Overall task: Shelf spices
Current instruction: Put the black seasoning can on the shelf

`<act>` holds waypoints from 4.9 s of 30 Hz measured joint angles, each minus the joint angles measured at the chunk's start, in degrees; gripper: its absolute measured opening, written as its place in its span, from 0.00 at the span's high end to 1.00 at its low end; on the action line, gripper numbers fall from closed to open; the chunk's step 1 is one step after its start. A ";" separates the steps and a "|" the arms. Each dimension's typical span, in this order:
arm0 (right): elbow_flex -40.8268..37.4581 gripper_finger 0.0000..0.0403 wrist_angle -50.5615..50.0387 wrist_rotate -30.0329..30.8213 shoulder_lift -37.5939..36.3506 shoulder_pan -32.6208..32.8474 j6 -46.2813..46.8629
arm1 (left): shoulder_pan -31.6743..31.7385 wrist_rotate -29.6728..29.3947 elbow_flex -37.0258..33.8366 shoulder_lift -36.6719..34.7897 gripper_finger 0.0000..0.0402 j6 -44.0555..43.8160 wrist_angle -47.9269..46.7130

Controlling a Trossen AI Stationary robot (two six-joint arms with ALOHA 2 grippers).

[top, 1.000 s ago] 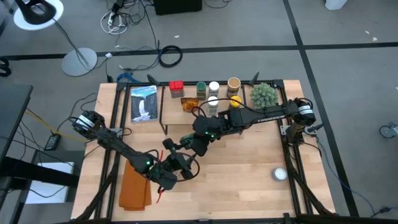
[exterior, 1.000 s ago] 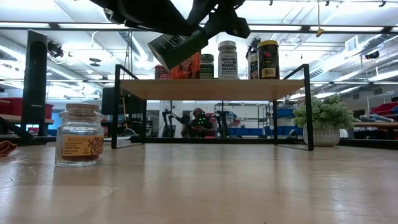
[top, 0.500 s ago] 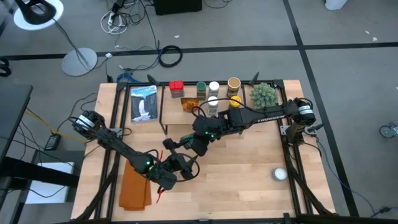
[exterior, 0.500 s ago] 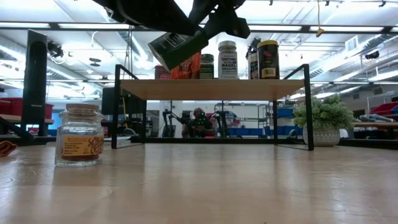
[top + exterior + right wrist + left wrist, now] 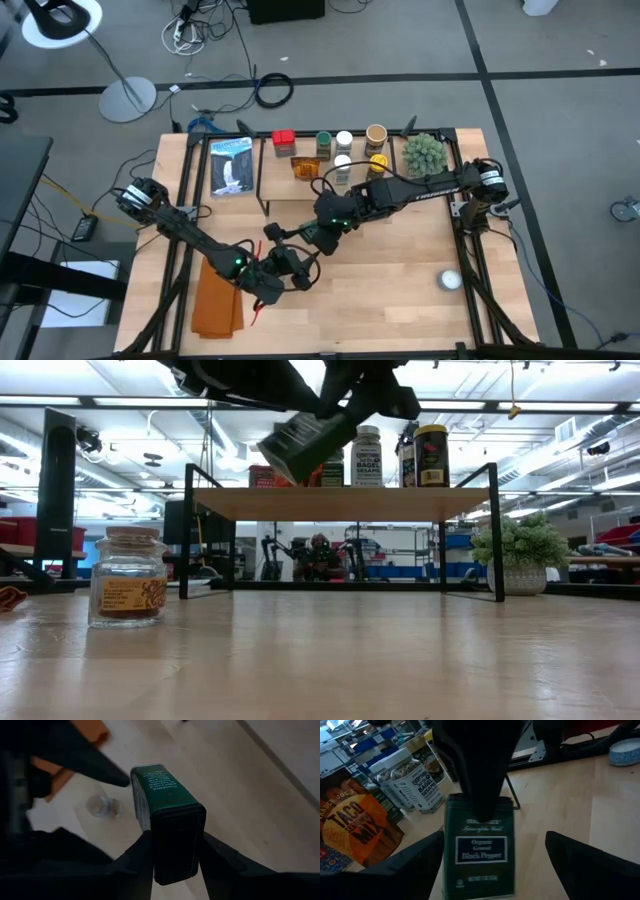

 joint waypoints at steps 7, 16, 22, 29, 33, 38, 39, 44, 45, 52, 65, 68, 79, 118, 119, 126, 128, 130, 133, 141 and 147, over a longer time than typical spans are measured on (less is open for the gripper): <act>0.00 0.69 2.46 0.48 0.00 0.70 -1.47 | 0.04 -0.07 0.00 0.00 0.12 0.02 -0.40; -0.04 0.69 3.61 -0.63 0.02 1.03 -1.51 | 0.20 -1.28 0.00 0.00 0.12 0.31 -0.52; 0.01 0.69 4.24 -1.45 0.02 1.31 -1.73 | 0.37 -5.39 -0.02 0.00 0.12 0.32 -0.59; 0.01 0.69 4.35 -1.99 0.02 1.14 -2.13 | 0.37 -4.93 -0.02 0.00 0.09 -1.73 -0.63; 0.01 0.69 5.28 -1.30 0.02 1.09 -2.18 | 0.37 -3.37 -0.02 0.02 0.07 -1.72 -0.68; -0.01 0.69 7.14 -1.13 0.04 1.00 -2.98 | 0.37 -2.96 -0.02 0.00 0.05 -1.53 -0.85; -0.01 0.69 7.23 -1.12 0.04 1.00 -2.97 | 0.37 -3.04 -0.02 0.00 0.05 -1.40 -1.13; -0.01 0.69 7.63 -1.21 0.04 1.00 -2.97 | 0.42 -3.21 -0.02 0.00 0.04 -1.33 -3.69; -0.01 0.69 7.65 -1.19 0.04 0.96 -2.99 | 0.42 -3.26 -0.02 0.00 0.04 -1.33 -4.76; -0.01 0.69 7.99 -1.17 0.04 0.63 -2.97 | 1.43 -3.30 -0.02 0.02 0.04 -1.41 -9.14; -0.01 0.69 8.00 -0.25 0.04 -0.11 -2.95 | 3.01 -4.33 -0.02 0.02 0.05 0.39 -9.08; -0.01 0.69 8.00 -0.31 0.04 -0.53 -2.95 | 2.87 -4.86 -0.02 0.02 0.09 1.77 -8.89; -0.01 0.69 8.00 -0.03 0.04 -0.59 -2.74 | 2.86 -6.61 -0.02 0.04 0.24 1.99 -8.57; -0.01 0.44 8.59 1.97 0.04 -0.55 -8.57 | 2.82 -6.67 -0.02 0.07 0.26 1.73 -8.20; -0.01 0.43 8.59 1.98 0.04 -0.55 -8.57 | 2.82 -6.67 -0.02 0.07 0.26 1.73 -8.20; -0.01 0.36 8.26 2.02 0.04 -0.55 -9.07 | 2.78 -6.67 -0.02 0.07 0.26 1.72 -8.20; -0.01 0.35 7.67 2.05 -0.06 -0.55 -9.09 | 2.70 -6.67 -0.02 0.07 0.26 1.72 -8.22; -0.01 0.34 7.24 2.08 -0.28 -0.55 -9.09 | 2.47 -6.69 -0.02 0.07 0.26 1.70 -8.22; -0.06 0.33 6.22 2.69 -1.25 -0.54 -9.11 | 2.06 -6.84 -0.02 0.07 0.26 1.68 -8.20; -0.06 0.34 3.89 6.45 -5.04 2.28 -9.12 | 0.72 -10.73 -0.02 0.07 0.26 -1.52 -8.15; -0.06 0.36 -2.79 13.35 -7.10 7.20 -6.39 | 0.31 -15.07 -0.02 0.07 0.26 -5.13 -8.24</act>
